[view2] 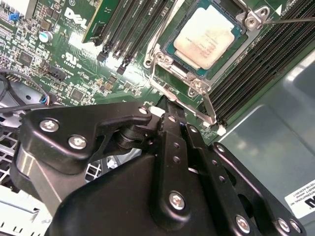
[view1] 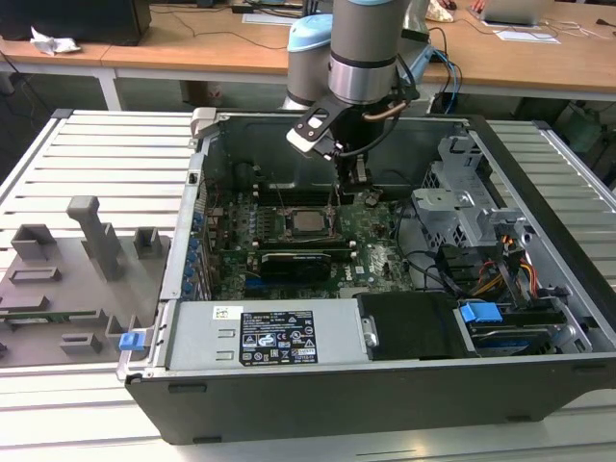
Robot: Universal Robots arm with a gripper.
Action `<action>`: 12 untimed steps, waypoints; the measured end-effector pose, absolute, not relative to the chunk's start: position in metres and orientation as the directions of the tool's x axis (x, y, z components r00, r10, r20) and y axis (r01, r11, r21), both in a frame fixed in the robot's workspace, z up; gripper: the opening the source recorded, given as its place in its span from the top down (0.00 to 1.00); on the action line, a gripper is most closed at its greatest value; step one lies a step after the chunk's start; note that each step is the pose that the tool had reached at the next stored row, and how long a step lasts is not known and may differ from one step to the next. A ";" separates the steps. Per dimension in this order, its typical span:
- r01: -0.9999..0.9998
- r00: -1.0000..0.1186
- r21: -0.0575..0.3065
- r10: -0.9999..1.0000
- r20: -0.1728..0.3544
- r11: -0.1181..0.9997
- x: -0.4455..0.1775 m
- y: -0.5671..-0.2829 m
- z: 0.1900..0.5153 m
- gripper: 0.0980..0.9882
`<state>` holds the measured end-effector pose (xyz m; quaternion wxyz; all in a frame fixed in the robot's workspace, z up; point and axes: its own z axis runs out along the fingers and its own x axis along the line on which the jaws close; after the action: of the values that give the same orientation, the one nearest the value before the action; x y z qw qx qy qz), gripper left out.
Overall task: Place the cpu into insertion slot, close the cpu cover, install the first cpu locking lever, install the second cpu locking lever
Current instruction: 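Close the cpu cover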
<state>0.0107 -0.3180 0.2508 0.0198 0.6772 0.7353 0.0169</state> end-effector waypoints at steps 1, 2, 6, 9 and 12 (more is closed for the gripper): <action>0.995 -0.082 0.052 0.997 -0.006 0.082 0.010 -0.318 0.251 0.99; 0.995 -0.082 0.052 0.997 -0.006 0.082 0.010 -0.318 0.251 0.99; 0.995 -0.082 0.052 0.997 -0.006 0.082 0.008 -0.318 0.251 0.99; 0.995 -0.082 0.052 0.997 -0.006 0.082 0.006 -0.318 0.250 0.99; 0.995 -0.082 0.052 0.997 -0.006 0.082 0.004 -0.318 0.249 0.99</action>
<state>0.0039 -0.3180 0.2490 0.0198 0.6772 0.7354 0.0169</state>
